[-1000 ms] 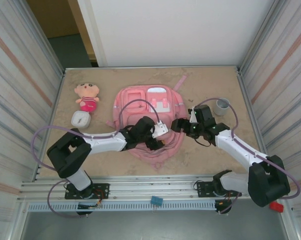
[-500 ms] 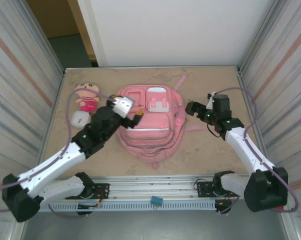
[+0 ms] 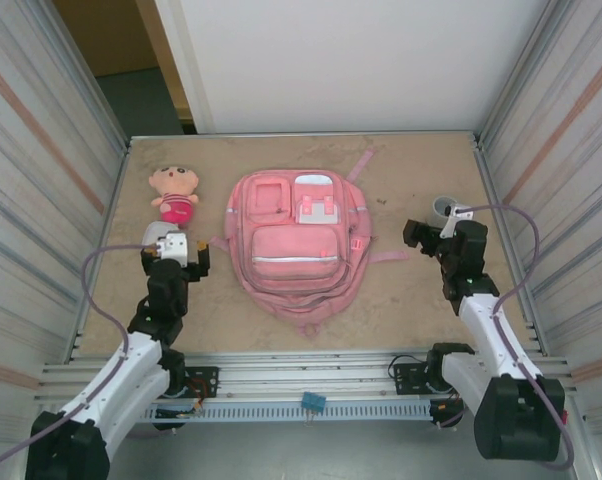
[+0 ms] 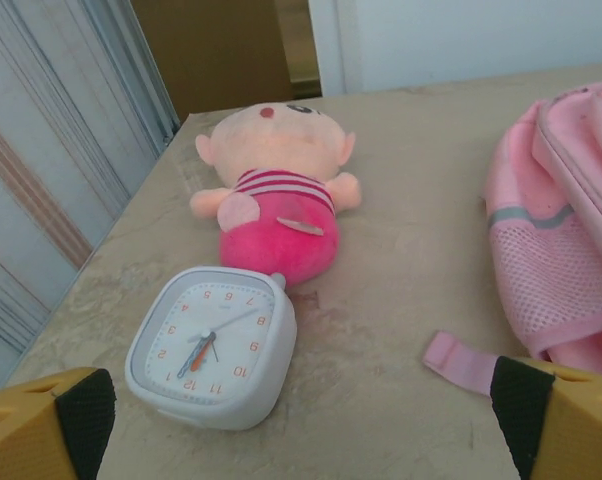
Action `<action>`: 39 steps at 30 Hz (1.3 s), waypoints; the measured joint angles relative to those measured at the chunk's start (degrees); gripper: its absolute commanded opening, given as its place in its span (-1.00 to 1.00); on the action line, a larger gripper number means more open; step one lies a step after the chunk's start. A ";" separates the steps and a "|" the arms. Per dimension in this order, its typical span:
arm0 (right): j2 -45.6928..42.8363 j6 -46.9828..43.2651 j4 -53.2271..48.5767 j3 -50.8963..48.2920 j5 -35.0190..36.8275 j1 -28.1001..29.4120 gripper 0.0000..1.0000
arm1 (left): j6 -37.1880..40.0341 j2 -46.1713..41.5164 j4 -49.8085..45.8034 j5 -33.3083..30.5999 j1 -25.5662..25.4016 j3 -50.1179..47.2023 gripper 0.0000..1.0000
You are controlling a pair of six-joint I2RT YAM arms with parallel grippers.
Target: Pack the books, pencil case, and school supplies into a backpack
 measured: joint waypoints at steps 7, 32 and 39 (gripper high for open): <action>11.65 -4.76 16.68 -6.05 -3.78 -0.66 0.97 | -1.81 22.38 20.90 12.52 9.25 -3.54 0.97; 35.34 -9.73 39.26 -2.99 -3.08 -1.68 0.97 | -0.42 47.30 29.55 16.79 12.33 11.82 0.97; 35.34 -9.70 39.26 -2.99 -2.29 -1.68 0.97 | -0.42 47.30 29.27 16.79 12.33 11.82 0.97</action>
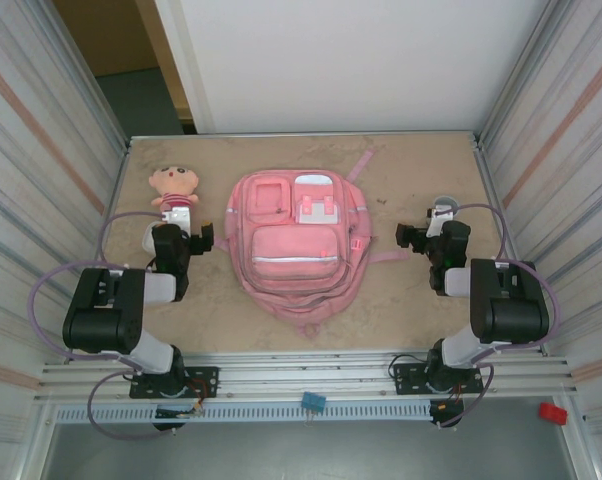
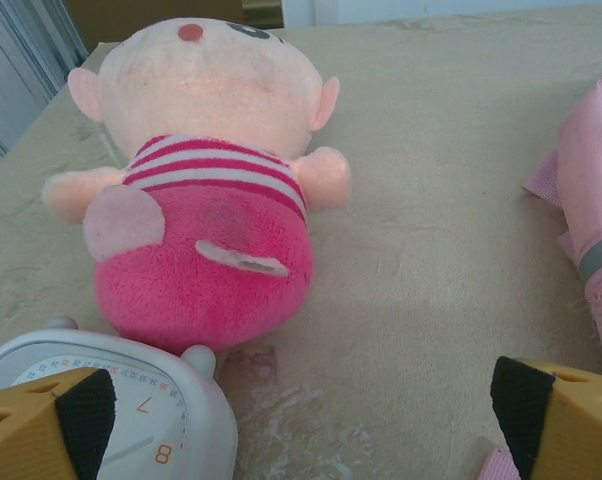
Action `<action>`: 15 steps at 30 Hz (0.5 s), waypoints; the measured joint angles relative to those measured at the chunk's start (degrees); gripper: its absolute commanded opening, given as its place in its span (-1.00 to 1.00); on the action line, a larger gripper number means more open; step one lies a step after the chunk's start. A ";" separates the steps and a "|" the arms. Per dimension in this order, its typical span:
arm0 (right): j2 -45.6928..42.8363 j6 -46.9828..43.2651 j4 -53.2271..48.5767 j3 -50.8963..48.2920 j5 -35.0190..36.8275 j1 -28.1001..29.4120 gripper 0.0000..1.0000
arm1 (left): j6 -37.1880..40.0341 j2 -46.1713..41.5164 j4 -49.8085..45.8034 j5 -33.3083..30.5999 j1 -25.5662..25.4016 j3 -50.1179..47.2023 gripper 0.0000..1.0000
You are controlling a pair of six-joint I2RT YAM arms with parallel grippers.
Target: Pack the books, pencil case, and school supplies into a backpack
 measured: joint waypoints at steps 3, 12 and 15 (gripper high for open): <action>0.00 0.17 0.00 0.00 0.13 0.00 0.97 | 0.00 0.00 -0.31 0.00 0.00 0.00 0.97; 0.00 0.85 0.00 0.00 0.28 0.00 0.97 | 0.00 0.00 -0.81 0.00 0.00 0.00 0.97; 0.00 0.98 0.00 0.00 0.55 0.02 0.97 | 0.00 0.00 -0.81 0.00 0.00 0.00 0.97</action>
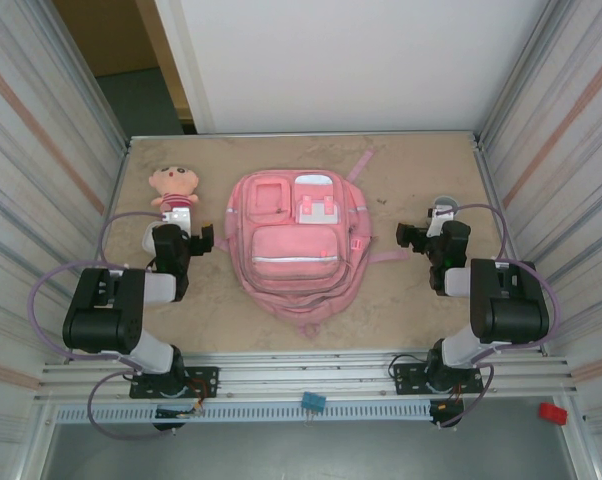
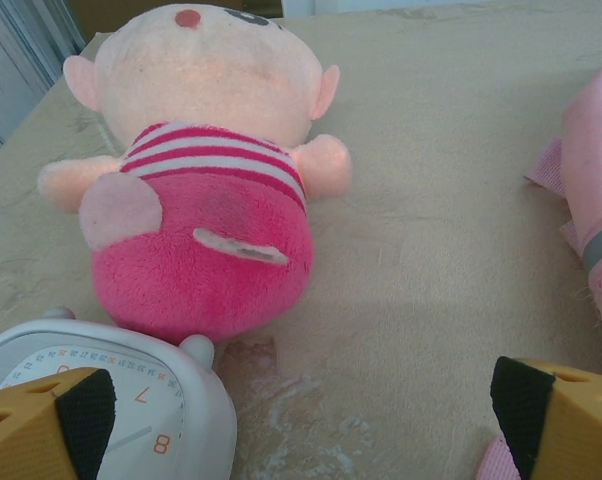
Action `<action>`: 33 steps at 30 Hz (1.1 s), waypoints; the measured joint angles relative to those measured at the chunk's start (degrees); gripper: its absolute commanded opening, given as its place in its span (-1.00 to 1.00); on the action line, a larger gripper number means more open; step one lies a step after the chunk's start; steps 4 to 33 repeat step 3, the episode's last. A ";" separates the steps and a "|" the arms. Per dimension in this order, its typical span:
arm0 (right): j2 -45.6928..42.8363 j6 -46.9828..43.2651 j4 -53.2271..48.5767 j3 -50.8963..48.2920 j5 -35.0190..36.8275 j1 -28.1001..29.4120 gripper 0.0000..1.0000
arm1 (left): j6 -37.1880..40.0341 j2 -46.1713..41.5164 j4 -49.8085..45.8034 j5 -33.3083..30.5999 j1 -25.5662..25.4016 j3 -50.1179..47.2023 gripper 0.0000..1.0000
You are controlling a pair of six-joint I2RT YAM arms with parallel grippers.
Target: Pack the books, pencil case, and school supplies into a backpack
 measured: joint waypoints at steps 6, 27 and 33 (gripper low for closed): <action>0.00 0.02 -0.02 0.02 1.03 0.04 0.97 | 0.00 0.00 0.00 0.00 0.00 0.00 0.97; 0.00 0.02 -0.02 0.02 1.03 0.04 0.97 | 0.00 0.00 0.00 0.00 0.00 0.00 0.97; 0.00 0.02 -0.02 0.02 1.03 0.04 0.97 | 0.00 0.00 0.00 0.00 0.00 0.00 0.97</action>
